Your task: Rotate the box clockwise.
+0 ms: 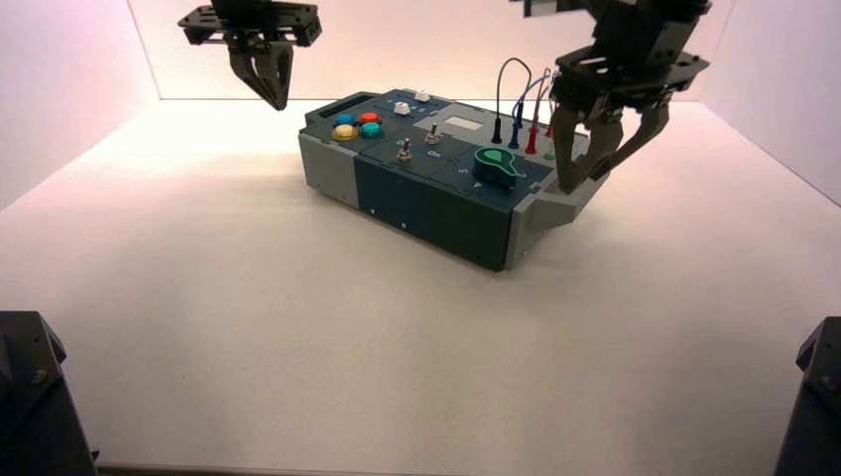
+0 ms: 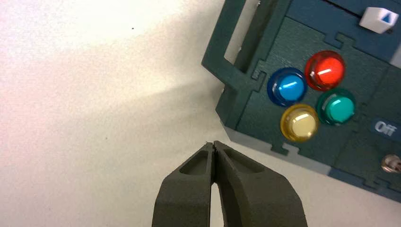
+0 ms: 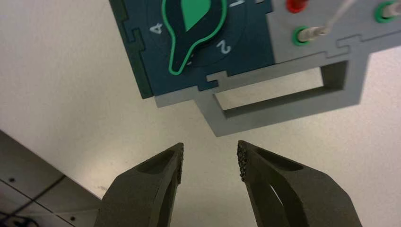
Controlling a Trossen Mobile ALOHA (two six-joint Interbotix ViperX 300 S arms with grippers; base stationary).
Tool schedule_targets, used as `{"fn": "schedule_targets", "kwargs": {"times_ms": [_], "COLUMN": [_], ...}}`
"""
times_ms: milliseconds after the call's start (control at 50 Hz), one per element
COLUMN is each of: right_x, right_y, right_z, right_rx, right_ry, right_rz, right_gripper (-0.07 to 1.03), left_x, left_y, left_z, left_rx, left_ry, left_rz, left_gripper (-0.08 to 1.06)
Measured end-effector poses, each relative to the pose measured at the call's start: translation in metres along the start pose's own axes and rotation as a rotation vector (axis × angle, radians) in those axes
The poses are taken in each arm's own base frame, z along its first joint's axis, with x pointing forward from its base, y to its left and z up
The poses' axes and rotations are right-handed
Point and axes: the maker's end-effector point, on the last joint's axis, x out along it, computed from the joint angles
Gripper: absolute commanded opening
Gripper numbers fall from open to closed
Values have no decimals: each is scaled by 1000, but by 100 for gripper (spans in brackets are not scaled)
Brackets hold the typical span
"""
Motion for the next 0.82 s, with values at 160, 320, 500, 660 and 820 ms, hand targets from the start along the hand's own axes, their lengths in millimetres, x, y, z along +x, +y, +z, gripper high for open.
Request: {"fn": "schedule_targets", "kwargs": {"times_ms": [160,320,500,660,820], "right_x": [-13,-32,-45,-48,-48], "right_y": [-11,-19,-19,-22,-25], "right_z": [0,5,3,2,1], "right_rx": [66,97,92,61,44], "right_ry": [-47,-123,-167,-174,-183], "right_rz": [-14,-30,-38,-63,-81], "right_gripper": [47,11,-2,-2,-2], "left_x": [-16,-30,-35,-37,-47], "left_y": [-1,-2,-5,-6,-6], "left_z": [-9,-22,-38,-44,-42], "left_rx": [0,-1,12,25,29], "left_ry": [-17,-32,-44,-75,-127], "left_rz": [-1,-2,-5,-4,-2], "left_gripper": [-3,-3,-3,-3,-3]}}
